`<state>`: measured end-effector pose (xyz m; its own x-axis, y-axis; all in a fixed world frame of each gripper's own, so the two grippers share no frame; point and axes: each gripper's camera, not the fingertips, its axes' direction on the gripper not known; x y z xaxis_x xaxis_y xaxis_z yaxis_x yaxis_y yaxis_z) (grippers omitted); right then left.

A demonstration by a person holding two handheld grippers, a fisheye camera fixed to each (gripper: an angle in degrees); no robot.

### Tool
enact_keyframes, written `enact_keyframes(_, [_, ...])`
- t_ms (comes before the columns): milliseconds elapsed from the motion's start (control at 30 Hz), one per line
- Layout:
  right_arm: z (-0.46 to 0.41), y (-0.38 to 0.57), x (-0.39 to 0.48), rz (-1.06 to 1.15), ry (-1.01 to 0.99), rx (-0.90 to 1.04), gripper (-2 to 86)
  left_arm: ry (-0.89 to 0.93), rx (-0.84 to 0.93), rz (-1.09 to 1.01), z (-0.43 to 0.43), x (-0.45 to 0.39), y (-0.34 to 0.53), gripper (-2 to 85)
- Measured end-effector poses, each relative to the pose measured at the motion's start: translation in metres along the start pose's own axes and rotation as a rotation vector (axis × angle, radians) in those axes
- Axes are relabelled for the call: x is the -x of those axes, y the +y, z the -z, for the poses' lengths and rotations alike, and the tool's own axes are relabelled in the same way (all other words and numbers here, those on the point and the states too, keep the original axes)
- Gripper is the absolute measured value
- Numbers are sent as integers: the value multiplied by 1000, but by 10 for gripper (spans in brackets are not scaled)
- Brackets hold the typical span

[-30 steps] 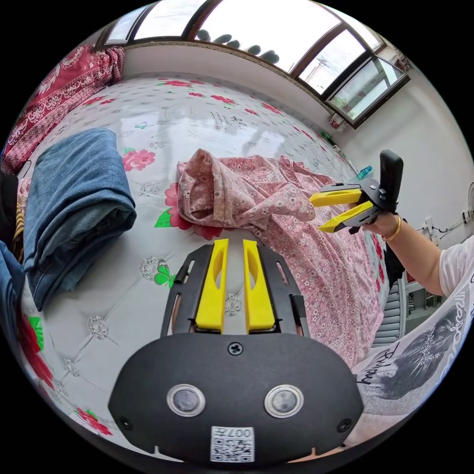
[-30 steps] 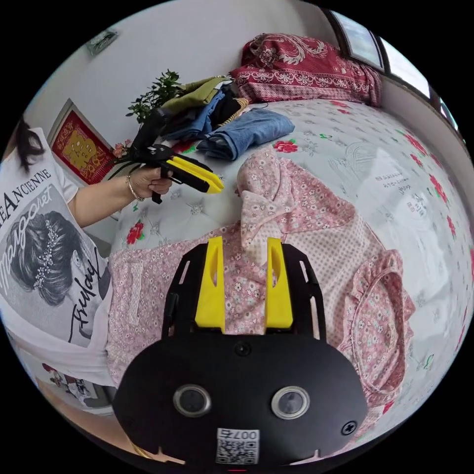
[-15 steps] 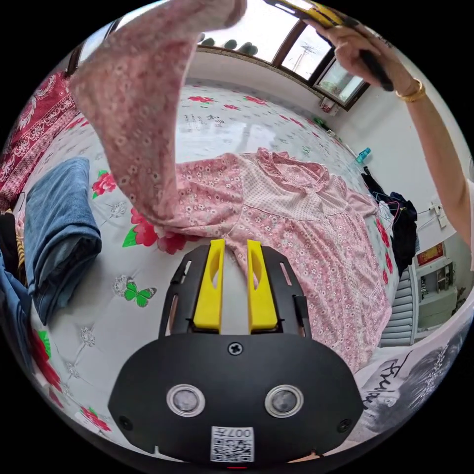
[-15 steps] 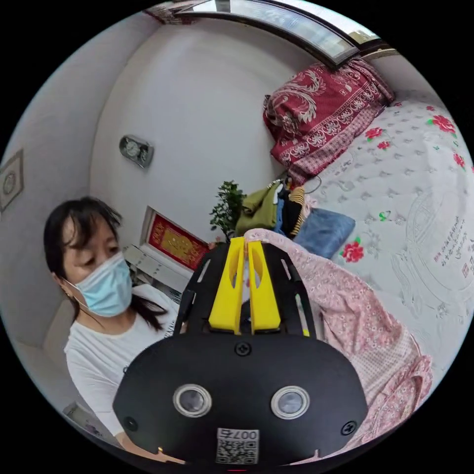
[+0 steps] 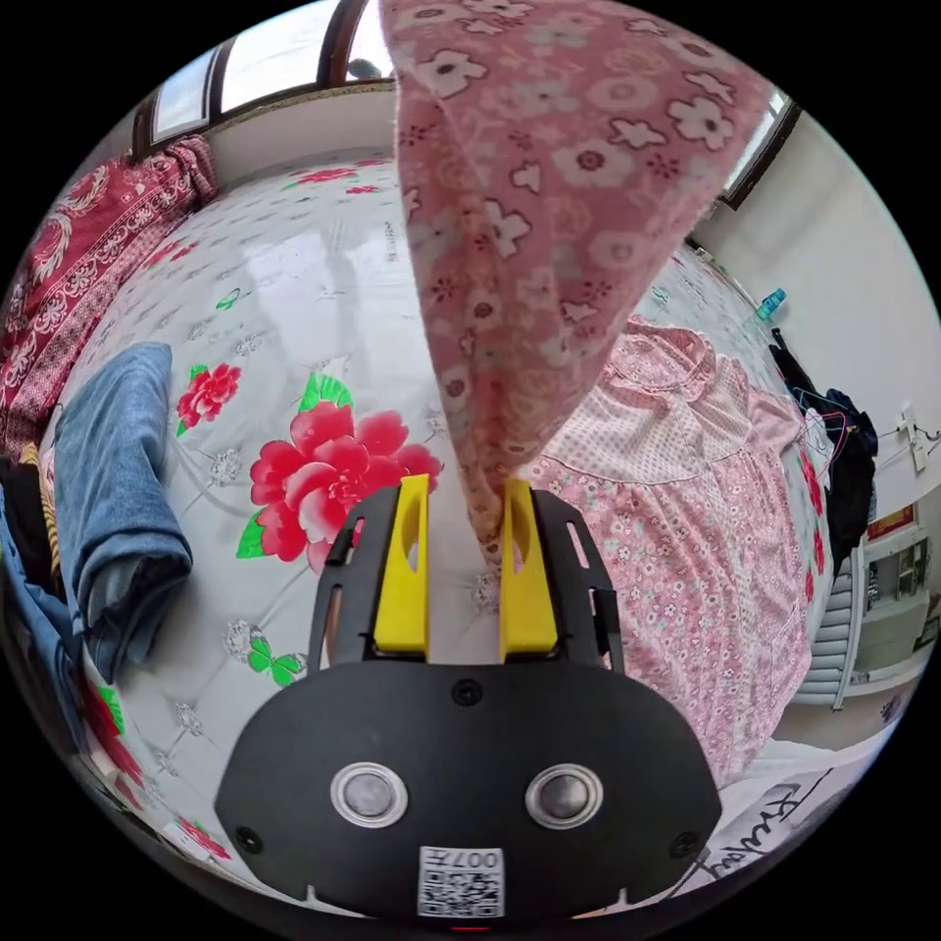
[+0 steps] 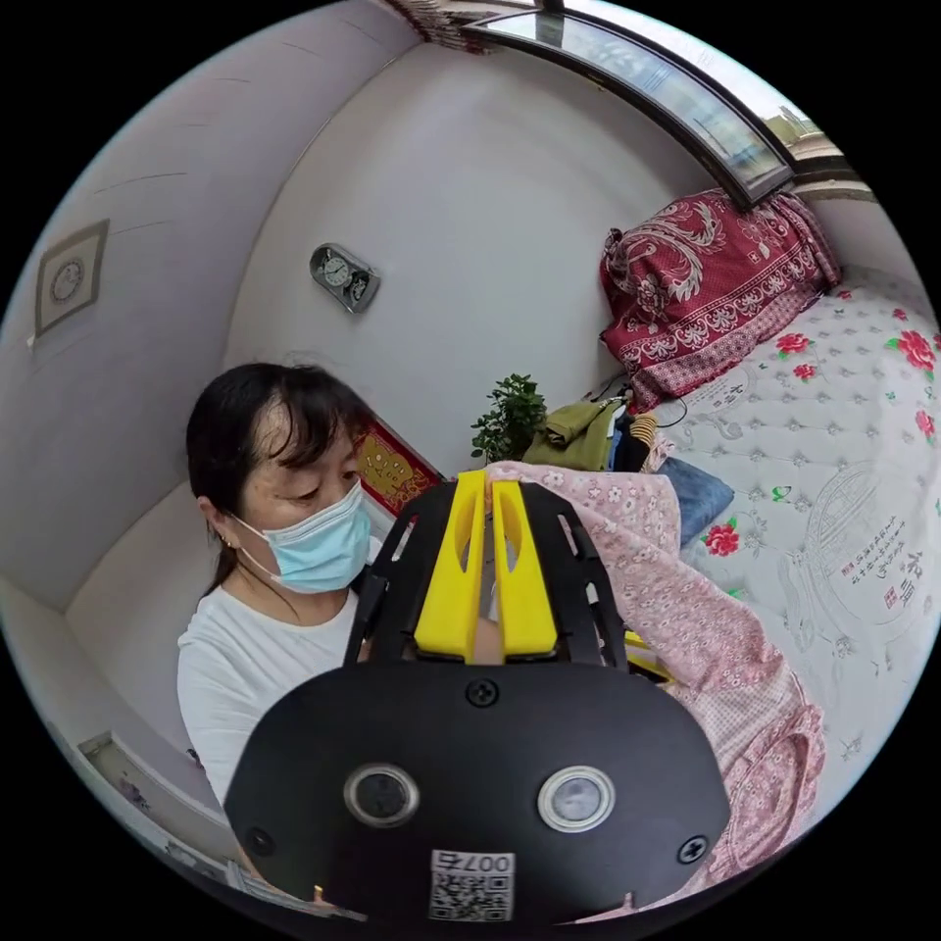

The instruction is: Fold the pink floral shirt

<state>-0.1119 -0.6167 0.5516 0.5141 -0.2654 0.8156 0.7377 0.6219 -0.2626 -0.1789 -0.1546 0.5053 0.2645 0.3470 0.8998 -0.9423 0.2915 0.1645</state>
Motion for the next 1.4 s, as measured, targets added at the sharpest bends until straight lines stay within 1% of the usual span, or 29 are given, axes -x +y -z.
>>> enact_keyframes(100, [21,36,14,-8,26,50,-3,-51,-27,-81,-6,-24,13,13])
enact_keyframes(167, [35,72,21,-51,69,60,-3,-96,-24,-109,-15,-35,22,0])
enact_keyframes(267, [50,153,20,-219,191,58,-3,-166,-11,-172,-32,-56,34,-6])
enact_keyframes(333, [42,226,1,-422,308,151,-3,-294,-19,-283,-46,-83,44,-7])
enact_keyframes(367, [37,244,-5,-462,328,184,-3,-326,-19,-321,-50,-91,46,-7])
enact_keyframes(400, [28,276,-21,-562,365,258,-3,-409,-18,-398,-60,-109,52,-8])
enact_keyframes(433, [19,303,-41,-671,386,327,-2,-495,-12,-471,-71,-126,57,-8])
enact_keyframes(500, [13,319,-62,-738,363,347,-2,-615,-10,-548,-84,-149,63,-9])
enact_keyframes(567, [22,302,-72,-712,325,278,-2,-673,-3,-580,-90,-164,64,-9])
enact_keyframes(600, [31,273,-67,-630,341,233,-2,-677,-3,-569,-90,-168,62,-9])
enact_keyframes(633, [40,238,-52,-500,378,197,-2,-654,-6,-544,-88,-171,60,-9])
enact_keyframes(667, [44,220,-43,-433,395,186,-2,-643,-5,-529,-86,-172,59,-9])
enact_keyframes(700, [50,188,-22,-310,435,178,-2,-625,-9,-498,-83,-173,58,-9])
enact_keyframes(733, [53,164,0,-193,480,193,-3,-612,-18,-466,-81,-176,59,-10])
enact_keyframes(800, [52,148,25,-73,571,244,-3,-625,-34,-433,-81,-184,63,-10])
enact_keyframes(833, [48,151,29,-46,638,311,-3,-658,-40,-432,-86,-192,68,-9])
enact_keyframes(867, [46,156,26,-60,672,352,-3,-677,-38,-437,-90,-196,71,-9])
enact_keyframes(900, [42,172,8,-134,717,442,-3,-722,-22,-455,-100,-205,77,-9])
enact_keyframes(933, [41,195,-22,-248,715,515,-3,-773,-16,-476,-112,-213,83,-9])
enact_keyframes(967, [41,208,-40,-316,696,538,-3,-798,-15,-488,-117,-217,86,-9])
enact_keyframes(1033, [40,268,-106,-573,598,617,-2,-895,-15,-561,-137,-234,96,-9])
enact_keyframes(1100, [35,298,-132,-674,567,634,-2,-945,-21,-601,-145,-246,101,-9])
enact_keyframes(1167, [31,306,-137,-682,573,614,-1,-968,-18,-611,-150,-251,102,-7])
enact_keyframes(1267, [26,300,-124,-629,595,545,2,-937,18,-611,-156,-252,99,0])
enact_keyframes(1367, [19,301,-110,-616,624,522,9,-901,35,-587,-154,-252,94,38])
enact_keyframes(1400, [18,305,-103,-620,679,513,17,-875,52,-572,-151,-250,92,58])
